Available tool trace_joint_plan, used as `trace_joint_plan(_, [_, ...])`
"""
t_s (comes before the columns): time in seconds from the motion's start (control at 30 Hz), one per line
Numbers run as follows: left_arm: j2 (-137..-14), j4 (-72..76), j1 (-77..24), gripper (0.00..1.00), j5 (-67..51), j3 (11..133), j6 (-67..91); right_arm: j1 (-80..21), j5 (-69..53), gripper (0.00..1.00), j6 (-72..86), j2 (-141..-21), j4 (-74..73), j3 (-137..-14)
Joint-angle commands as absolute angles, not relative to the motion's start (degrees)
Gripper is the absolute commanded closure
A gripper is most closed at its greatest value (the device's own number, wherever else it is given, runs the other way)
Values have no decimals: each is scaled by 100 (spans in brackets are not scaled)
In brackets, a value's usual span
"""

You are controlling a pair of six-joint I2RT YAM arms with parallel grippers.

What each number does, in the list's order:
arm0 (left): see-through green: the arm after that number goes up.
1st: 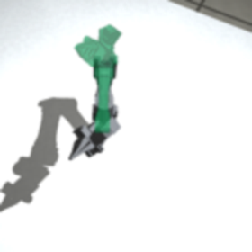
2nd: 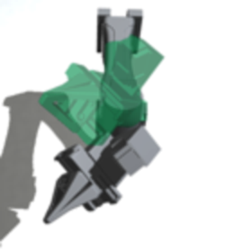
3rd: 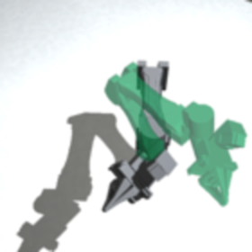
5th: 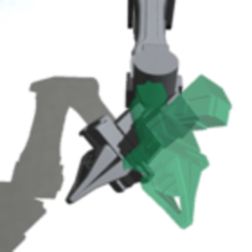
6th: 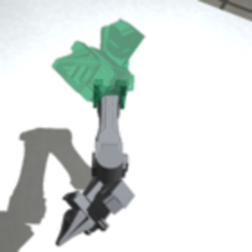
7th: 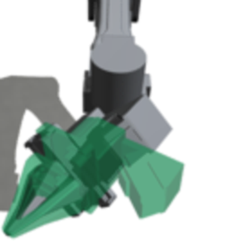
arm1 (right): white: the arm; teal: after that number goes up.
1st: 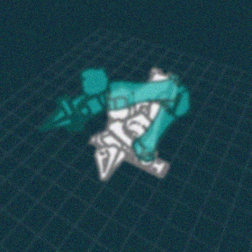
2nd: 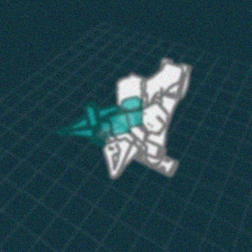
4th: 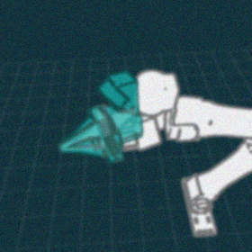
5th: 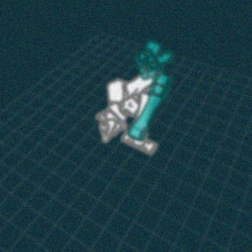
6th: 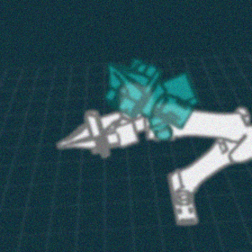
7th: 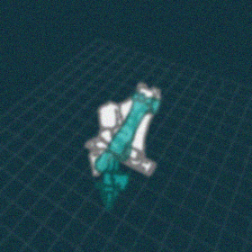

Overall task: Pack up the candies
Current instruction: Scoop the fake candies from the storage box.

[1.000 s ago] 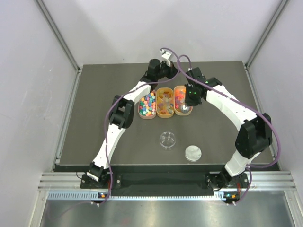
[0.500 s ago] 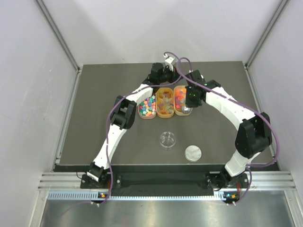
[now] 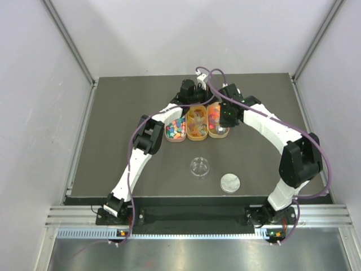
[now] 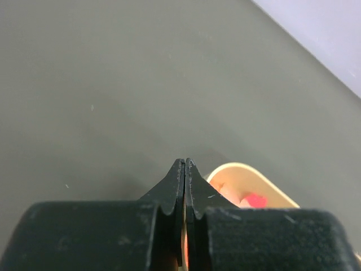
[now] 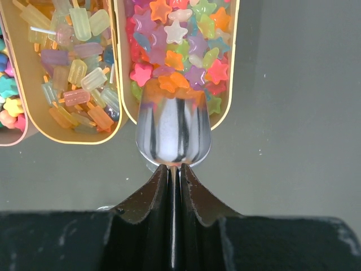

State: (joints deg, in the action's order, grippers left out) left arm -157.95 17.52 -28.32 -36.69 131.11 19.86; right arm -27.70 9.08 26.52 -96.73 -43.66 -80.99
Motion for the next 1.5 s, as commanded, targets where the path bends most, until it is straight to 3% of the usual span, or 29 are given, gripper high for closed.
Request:
trace_joint_plan(0.0, [-15803,2039,-2856,100,-4007,13113,2188,-2839,993,100,2592,-9932,-4306,-7919])
trace_joint_plan(0.4, [-15803,2092,-2857,100,-4350,13043,2443,-2874,914,100,2847,-9949,-4948,-7673])
trace_joint_plan(1.47, [-15583,2347,-2944,100,-4772,12604,2812,-2452,571,100,2505,-11057,-3973,-8710])
